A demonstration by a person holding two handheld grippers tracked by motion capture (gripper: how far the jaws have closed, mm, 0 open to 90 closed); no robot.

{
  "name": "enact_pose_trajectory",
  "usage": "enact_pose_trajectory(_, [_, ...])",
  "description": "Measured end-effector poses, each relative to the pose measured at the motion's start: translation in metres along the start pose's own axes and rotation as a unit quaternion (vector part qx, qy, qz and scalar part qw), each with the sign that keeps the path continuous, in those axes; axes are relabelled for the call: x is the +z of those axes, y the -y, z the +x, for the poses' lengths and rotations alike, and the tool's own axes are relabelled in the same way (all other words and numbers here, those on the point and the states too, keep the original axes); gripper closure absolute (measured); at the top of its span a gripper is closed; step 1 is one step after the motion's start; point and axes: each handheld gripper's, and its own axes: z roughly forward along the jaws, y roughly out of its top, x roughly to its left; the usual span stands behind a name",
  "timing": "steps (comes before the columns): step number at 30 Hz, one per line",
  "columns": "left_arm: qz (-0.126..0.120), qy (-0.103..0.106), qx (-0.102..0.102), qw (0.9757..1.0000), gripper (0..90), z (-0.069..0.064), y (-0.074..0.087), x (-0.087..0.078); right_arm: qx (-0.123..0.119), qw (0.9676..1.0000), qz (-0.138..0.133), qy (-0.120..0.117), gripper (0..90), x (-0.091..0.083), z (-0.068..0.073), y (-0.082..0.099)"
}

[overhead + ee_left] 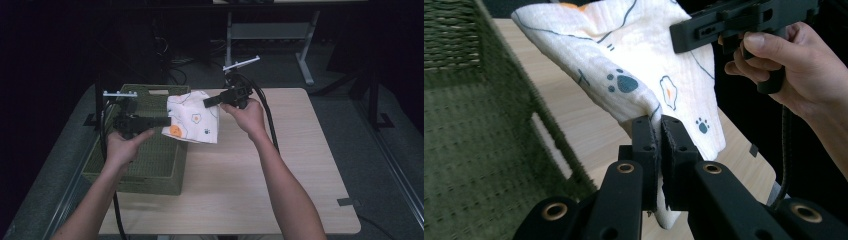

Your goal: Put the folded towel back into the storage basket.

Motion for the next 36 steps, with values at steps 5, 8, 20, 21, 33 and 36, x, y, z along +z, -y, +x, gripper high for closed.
enact_pose_trajectory(5, [-0.005,-0.006,-0.004,1.0000,86.5,0.007,0.001,-0.011,-0.004,1.0000,0.003,-0.007,78.0,0.012,0.005,-0.005])
enact_pose_trajectory(8, [-0.010,-0.012,-0.007,0.9998,86.5,0.012,0.003,-0.021,-0.007,0.9999,0.008,-0.009,78.0,0.020,0.009,-0.009])
enact_pose_trajectory(20, [-0.018,-0.022,-0.016,0.9995,86.5,0.027,0.011,-0.044,-0.013,0.9997,0.016,-0.015,78.0,0.044,0.022,-0.018])
enact_pose_trajectory(21, [-0.019,-0.023,-0.016,0.9994,86.5,0.029,0.011,-0.046,-0.012,0.9997,0.018,-0.015,78.0,0.045,0.024,-0.019])
enact_pose_trajectory(33, [-0.026,-0.038,-0.030,0.9985,86.5,0.045,0.021,-0.064,-0.017,0.9993,0.027,-0.019,78.0,0.071,0.034,-0.025])
enact_pose_trajectory(36, [-0.025,-0.041,-0.032,0.9983,86.5,0.048,0.022,-0.065,-0.017,0.9992,0.029,-0.020,78.0,0.075,0.033,-0.025])
